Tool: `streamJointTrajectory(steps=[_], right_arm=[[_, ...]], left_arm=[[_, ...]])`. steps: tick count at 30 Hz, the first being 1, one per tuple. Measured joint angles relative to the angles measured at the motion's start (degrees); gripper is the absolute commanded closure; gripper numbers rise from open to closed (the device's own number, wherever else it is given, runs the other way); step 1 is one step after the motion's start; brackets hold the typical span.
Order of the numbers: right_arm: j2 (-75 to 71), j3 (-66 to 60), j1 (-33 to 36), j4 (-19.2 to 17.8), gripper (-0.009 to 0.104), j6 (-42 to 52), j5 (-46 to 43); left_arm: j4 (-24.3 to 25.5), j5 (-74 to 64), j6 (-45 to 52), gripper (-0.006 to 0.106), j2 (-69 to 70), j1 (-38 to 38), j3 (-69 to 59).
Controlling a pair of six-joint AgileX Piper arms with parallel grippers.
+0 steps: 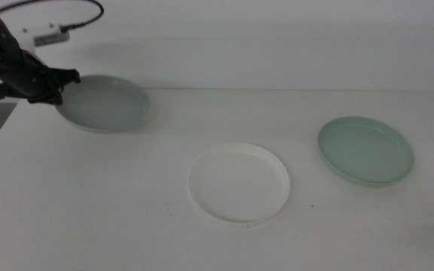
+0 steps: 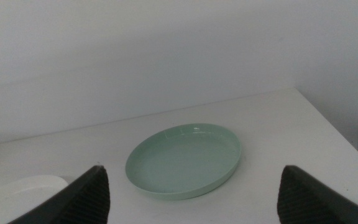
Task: Stack the three bowls on top of each other.
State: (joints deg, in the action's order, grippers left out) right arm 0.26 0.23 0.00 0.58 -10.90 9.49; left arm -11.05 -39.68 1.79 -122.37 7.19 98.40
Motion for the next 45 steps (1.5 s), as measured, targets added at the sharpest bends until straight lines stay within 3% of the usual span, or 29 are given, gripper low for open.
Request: streamJointTrajectory(steps=[6,13,22,34,40,45], right_arm=[[0.0,0.0,0.0,0.0,0.004,0.0,0.0],[0.0,0.0,0.0,0.0,0.004,0.0,0.0],[0.0,0.0,0.0,0.0,0.004,0.0,0.0],[0.0,0.0,0.0,0.0,0.004,0.0,0.0],[0.0,0.0,0.0,0.0,0.004,0.0,0.0],[0.0,0.0,0.0,0.0,0.004,0.0,0.0]], left_arm=[[-2.1,3.2,0.9,0.102,14.7,-4.9,-15.1],[-4.5,4.3,-0.4,0.102,26.4,-17.2,-26.1],[-6.6,9.2,-1.8,0.102,24.6,-29.2,-29.2],[-11.1,14.6,-1.8,0.102,16.5,-31.7,-29.4],[-11.3,15.2,-1.8,0.091,15.1,-31.7,-29.5],[-10.5,15.4,-1.0,0.066,15.0,-31.7,-29.5]])
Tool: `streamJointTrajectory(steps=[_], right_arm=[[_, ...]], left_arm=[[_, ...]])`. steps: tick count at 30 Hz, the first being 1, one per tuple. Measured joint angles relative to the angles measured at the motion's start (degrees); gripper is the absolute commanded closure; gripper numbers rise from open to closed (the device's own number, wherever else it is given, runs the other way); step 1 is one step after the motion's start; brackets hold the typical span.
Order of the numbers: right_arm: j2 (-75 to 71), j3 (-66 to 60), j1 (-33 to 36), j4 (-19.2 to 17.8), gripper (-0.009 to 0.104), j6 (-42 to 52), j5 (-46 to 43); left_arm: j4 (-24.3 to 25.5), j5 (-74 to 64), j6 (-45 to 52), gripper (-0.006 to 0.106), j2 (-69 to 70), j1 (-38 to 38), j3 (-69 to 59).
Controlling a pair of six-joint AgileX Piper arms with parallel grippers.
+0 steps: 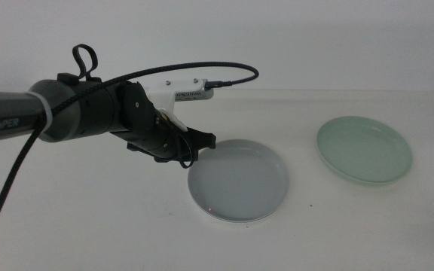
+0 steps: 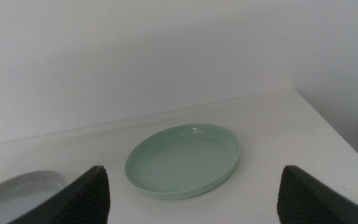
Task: Stack the three bowls on top of each other.
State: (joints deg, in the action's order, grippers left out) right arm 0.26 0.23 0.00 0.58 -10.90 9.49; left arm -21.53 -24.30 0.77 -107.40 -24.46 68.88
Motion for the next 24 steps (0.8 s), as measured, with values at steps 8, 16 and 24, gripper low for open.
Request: streamJointTrajectory(steps=[8,16,24], right_arm=[[0.0,0.0,0.0,0.0,0.004,0.0,0.0],[0.0,0.0,0.0,0.0,0.004,0.0,0.0],[0.0,0.0,0.0,0.0,0.004,0.0,0.0]], left_arm=[[1.0,-6.3,6.2,0.007,7.9,0.2,0.1],[-0.5,-23.6,14.9,0.007,33.4,3.1,1.3],[-4.3,-36.4,18.5,0.007,56.4,3.3,-0.3]])
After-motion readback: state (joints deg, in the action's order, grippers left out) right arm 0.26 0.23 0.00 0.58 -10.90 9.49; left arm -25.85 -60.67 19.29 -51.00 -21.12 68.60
